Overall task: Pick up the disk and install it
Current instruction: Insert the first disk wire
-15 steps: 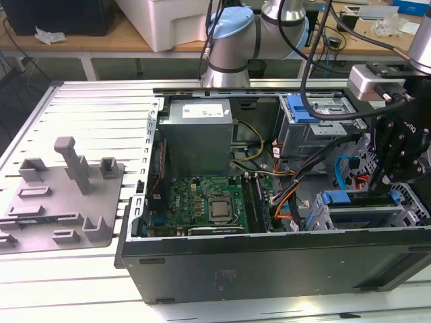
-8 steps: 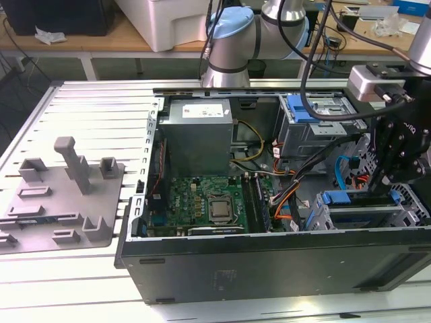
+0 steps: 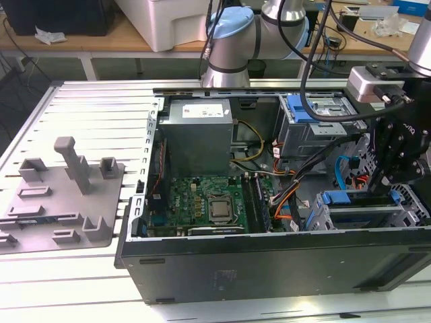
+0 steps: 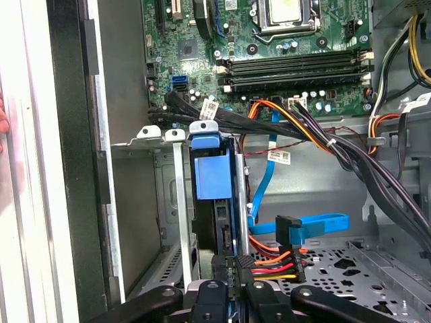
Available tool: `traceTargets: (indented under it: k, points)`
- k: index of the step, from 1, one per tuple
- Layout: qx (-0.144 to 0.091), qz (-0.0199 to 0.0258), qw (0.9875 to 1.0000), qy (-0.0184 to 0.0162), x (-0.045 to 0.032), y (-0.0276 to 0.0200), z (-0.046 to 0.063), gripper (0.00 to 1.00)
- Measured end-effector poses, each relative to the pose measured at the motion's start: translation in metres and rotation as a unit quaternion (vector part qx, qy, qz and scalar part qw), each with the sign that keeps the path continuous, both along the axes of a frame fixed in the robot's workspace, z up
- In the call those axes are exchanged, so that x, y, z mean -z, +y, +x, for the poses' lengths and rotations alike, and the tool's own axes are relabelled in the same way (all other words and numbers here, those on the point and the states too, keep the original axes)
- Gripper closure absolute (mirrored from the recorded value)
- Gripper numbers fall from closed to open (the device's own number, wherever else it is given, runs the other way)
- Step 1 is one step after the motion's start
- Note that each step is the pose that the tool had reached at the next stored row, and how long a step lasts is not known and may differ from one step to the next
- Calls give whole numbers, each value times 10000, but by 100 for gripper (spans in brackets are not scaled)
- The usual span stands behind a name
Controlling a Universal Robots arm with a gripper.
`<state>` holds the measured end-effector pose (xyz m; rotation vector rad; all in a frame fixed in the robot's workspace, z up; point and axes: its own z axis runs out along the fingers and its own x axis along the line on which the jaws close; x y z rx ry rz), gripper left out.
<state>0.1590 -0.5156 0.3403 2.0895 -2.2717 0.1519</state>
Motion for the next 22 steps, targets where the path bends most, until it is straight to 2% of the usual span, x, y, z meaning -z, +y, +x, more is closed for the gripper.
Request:
traceTargets:
  k: [8, 16, 22]
  points:
    - [-2, 2, 10000, 0, 5, 1, 0, 83]
    - [-13, 1, 10000, 0, -37, 14, -1, 83]
    - [-170, 0, 9999, 0, -36, 22, -1, 83]
